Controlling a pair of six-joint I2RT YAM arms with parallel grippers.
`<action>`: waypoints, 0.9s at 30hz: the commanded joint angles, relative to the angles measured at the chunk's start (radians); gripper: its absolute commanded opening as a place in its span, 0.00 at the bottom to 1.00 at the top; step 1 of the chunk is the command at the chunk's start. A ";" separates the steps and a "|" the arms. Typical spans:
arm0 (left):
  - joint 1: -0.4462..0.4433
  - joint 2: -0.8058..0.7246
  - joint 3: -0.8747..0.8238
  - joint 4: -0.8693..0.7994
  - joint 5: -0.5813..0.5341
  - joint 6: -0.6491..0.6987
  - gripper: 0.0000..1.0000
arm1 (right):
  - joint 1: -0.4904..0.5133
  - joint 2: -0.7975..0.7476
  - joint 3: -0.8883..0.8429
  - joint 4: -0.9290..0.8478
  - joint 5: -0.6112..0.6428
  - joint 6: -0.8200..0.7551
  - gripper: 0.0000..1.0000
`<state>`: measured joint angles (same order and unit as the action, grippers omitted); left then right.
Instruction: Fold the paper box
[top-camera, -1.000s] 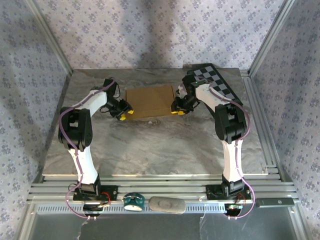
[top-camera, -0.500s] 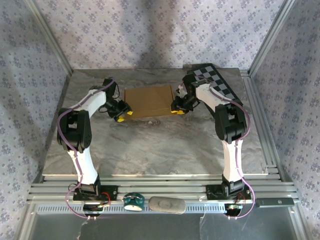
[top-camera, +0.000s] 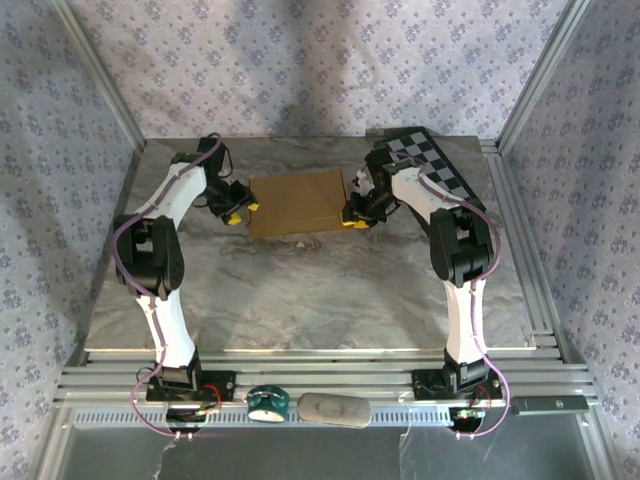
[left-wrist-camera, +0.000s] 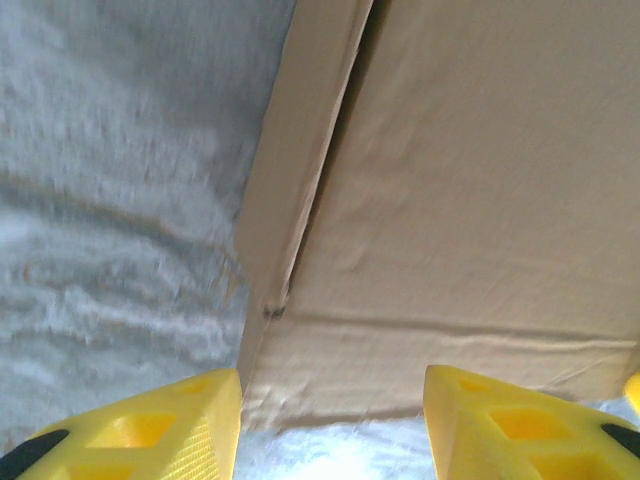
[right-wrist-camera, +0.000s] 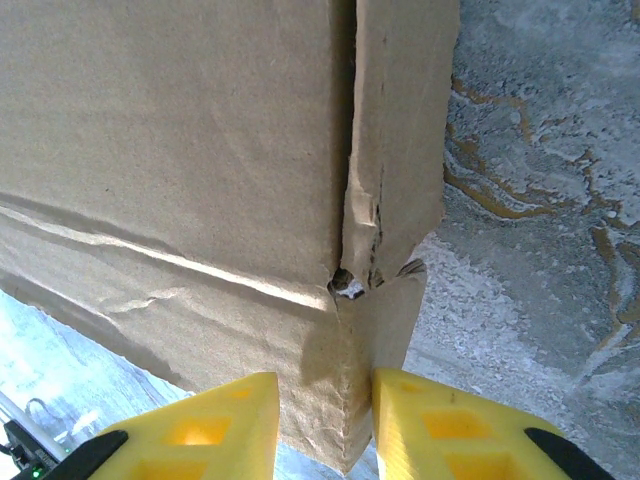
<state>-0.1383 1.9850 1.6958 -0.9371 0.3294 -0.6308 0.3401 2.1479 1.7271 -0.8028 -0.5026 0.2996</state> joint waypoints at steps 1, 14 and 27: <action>0.003 0.094 0.117 -0.061 -0.043 0.051 0.51 | -0.003 0.012 0.024 0.002 -0.013 0.009 0.30; 0.001 0.219 0.189 -0.040 -0.043 0.061 0.43 | -0.004 0.017 0.015 0.024 -0.012 0.003 0.27; 0.002 0.227 0.122 -0.033 -0.030 0.049 0.40 | -0.015 0.017 -0.026 0.085 -0.011 0.009 0.23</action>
<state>-0.1364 2.1956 1.8477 -0.9344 0.3023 -0.5842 0.3328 2.1548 1.7153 -0.7322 -0.5026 0.2996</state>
